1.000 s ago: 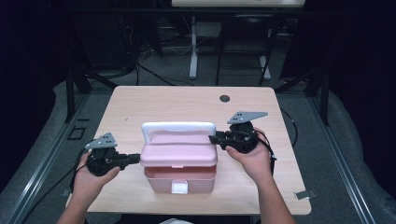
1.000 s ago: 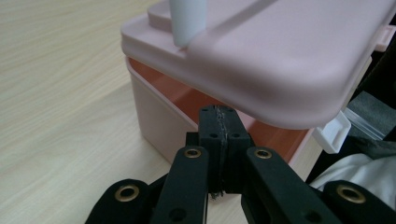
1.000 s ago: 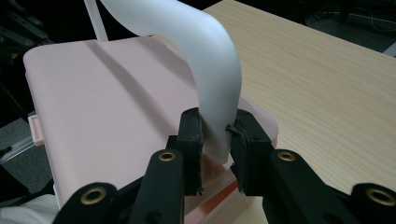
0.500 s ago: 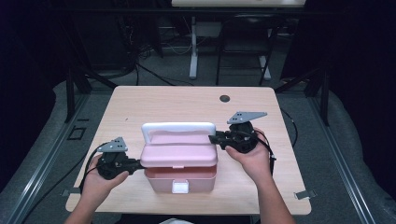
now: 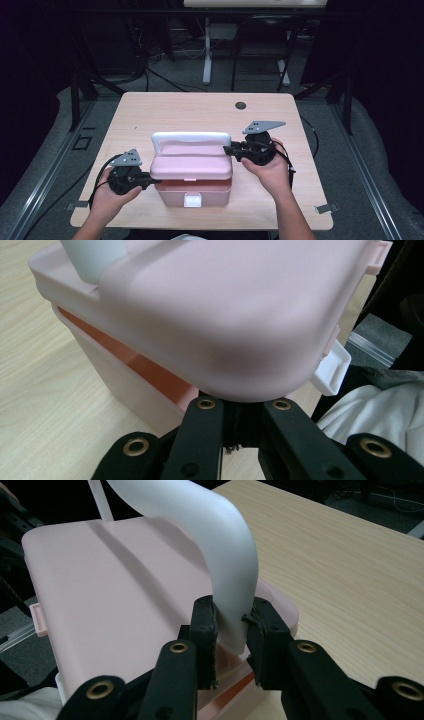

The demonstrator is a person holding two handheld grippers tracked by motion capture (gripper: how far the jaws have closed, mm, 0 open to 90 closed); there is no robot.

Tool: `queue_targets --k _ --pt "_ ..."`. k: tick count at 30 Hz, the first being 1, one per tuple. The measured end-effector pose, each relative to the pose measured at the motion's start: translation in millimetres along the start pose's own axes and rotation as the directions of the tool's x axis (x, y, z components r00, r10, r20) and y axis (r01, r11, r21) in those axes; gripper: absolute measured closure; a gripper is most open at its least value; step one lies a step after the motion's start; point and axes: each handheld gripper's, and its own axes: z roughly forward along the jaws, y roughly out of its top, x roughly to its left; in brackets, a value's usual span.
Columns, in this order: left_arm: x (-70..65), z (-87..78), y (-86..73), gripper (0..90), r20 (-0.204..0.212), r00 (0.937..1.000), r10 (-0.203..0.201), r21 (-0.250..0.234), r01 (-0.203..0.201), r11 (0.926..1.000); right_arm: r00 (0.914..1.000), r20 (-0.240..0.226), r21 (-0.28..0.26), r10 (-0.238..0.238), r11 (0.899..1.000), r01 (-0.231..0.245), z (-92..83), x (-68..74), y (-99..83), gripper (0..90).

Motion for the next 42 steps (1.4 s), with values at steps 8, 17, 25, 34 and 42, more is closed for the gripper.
queue_targets --k 8,17,25,34,42 --pt "-1.3 -0.8 1.3 89.5 0.008 1.0000 0.000 -0.010 0.000 1.0000 1.0000 0.001 -0.007 0.005 1.000 -0.005 -1.1 -1.5 -1.2 73.6" --pt "-0.3 -2.7 3.2 89.5 0.010 0.9999 -0.007 -0.022 0.007 0.9997 0.9992 0.039 -0.033 -0.002 0.999 0.003 -16.1 0.6 -1.5 72.9" --pt "0.3 -5.8 8.6 89.5 -0.001 1.0000 0.005 -0.033 -0.005 0.9994 0.9959 0.090 -0.031 -0.007 0.999 0.010 -32.7 3.1 -5.9 78.5" --pt "1.7 -10.5 17.1 89.5 -0.017 0.9997 0.015 -0.049 -0.016 0.9986 0.9953 0.096 0.033 -0.012 0.999 0.008 -29.5 8.2 -29.6 82.1" --pt "5.1 -14.4 25.7 89.5 -0.026 0.9995 0.020 -0.071 -0.022 0.9972 0.9991 0.034 0.092 -0.026 0.996 0.023 -12.6 19.8 -46.7 82.3"
